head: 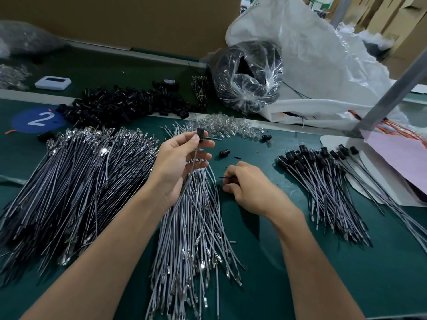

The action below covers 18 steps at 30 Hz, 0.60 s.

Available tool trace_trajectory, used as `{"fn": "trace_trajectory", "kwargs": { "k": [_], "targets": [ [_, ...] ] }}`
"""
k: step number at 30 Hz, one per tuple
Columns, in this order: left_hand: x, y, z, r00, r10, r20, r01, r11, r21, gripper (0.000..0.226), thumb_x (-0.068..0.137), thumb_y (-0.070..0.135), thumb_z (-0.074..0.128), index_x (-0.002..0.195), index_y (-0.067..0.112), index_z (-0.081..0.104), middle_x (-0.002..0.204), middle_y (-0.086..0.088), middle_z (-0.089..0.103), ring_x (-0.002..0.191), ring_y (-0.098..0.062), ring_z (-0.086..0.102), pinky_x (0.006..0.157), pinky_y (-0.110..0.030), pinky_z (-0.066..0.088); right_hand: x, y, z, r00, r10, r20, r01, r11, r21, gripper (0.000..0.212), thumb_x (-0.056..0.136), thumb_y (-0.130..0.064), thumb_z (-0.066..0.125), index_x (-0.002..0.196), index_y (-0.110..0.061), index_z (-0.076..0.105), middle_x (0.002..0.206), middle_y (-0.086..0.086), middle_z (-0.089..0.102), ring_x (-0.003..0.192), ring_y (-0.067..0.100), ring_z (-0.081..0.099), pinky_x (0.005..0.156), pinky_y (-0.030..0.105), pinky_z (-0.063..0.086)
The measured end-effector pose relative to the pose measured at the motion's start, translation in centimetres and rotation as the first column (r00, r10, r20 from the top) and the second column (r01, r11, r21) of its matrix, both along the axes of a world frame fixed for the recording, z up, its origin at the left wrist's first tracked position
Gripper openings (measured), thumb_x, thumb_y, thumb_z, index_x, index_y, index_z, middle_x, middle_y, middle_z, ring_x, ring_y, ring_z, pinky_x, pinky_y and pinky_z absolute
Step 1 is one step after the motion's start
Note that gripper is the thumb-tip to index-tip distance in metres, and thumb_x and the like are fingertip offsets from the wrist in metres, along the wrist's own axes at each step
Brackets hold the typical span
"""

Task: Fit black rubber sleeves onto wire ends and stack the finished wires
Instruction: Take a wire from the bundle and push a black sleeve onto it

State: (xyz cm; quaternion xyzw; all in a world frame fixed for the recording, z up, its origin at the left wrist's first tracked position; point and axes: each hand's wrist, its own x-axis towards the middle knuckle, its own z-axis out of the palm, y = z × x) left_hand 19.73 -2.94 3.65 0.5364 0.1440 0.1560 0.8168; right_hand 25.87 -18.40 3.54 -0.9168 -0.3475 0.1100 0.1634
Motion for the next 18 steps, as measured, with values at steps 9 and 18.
{"fn": "trace_trajectory", "kwargs": {
  "k": [9,18],
  "targets": [
    [0.0,0.3,0.0,1.000,0.009,0.007,-0.009,1.000,-0.005,0.027,0.103,0.012,0.046,0.121,-0.002,0.060,0.092,-0.006,0.074,0.069,-0.014,0.065,0.061,-0.024,0.056,-0.1,-0.7,-0.4,0.957,-0.240,0.163,0.231,0.970,0.073,0.005,0.101,-0.019,0.048,0.097,-0.016,0.047,0.099,-0.002,0.040,0.091,0.021,0.048,0.076,0.033,0.035],
    [0.1,0.3,-0.1,1.000,0.004,0.010,-0.004,1.000,-0.003,0.024,0.103,0.013,0.046,0.117,0.001,0.062,0.092,-0.005,0.074,0.069,-0.014,0.065,0.061,-0.024,0.055,1.6,-1.9,0.3,0.900,-0.435,-0.014,0.381,0.771,0.511,0.013,0.091,-0.004,0.064,0.083,-0.013,0.059,0.075,-0.004,0.062,0.062,-0.002,0.051,0.056,0.006,0.037]
  ]
}}
